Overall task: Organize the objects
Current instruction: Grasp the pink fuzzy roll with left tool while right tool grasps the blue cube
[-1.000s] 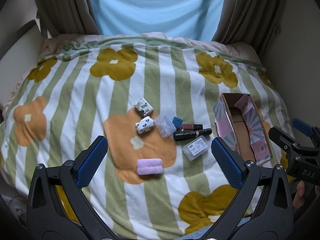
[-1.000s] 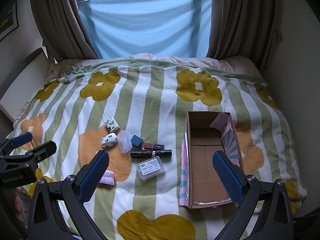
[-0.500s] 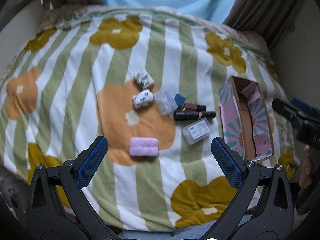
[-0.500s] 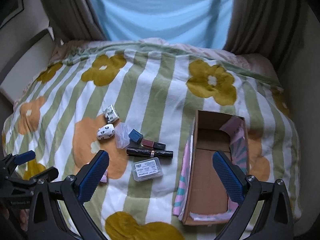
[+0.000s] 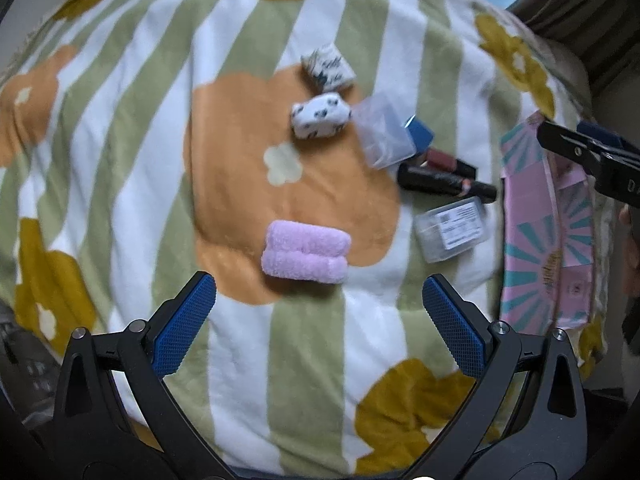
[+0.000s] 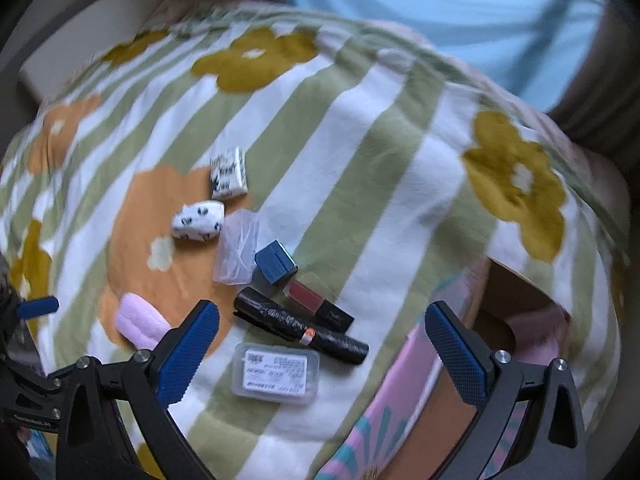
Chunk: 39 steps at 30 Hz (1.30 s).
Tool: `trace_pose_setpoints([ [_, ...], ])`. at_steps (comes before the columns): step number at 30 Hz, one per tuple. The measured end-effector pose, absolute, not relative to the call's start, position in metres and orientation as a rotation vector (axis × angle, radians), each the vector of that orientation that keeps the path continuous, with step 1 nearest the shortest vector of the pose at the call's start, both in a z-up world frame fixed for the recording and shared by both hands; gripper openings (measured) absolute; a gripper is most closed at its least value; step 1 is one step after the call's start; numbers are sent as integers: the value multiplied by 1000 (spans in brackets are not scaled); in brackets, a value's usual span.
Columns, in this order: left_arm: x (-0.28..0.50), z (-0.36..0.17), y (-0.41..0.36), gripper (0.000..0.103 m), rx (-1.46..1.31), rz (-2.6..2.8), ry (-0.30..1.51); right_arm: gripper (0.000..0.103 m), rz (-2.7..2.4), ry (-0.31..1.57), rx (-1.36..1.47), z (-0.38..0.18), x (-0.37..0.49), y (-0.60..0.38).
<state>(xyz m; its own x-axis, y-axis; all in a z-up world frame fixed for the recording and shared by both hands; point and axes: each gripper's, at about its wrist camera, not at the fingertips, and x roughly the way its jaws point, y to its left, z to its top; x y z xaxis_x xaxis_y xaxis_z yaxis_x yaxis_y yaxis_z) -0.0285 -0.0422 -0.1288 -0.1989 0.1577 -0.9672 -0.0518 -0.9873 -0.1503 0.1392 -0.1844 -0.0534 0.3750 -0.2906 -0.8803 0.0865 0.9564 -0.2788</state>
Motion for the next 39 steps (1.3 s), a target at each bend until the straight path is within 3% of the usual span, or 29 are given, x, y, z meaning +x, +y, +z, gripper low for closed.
trace_pose_setpoints([
  [9,-52,-205,-37,102,-2027,2240,-147,92,-131,1289,-343,-130,196,-199],
  [17,-60,-239,-34,99,-2071,2188,-149,79,-39,1384,-392,-174,217,-202],
  [20,-60,-245,-32,90,-2083,2164,-147,70,-7,1413,-368,-183,223,-202],
  [26,-58,-247,-36,71,-2081,2150,-129,36,35,1440,-328,-192,231,-201],
  [35,-57,-232,-43,54,-2049,2142,-162,35,-14,1427,-245,-176,233,-212],
  [39,-56,-220,-48,52,-2019,2160,-191,35,-43,1408,-215,-162,231,-220],
])
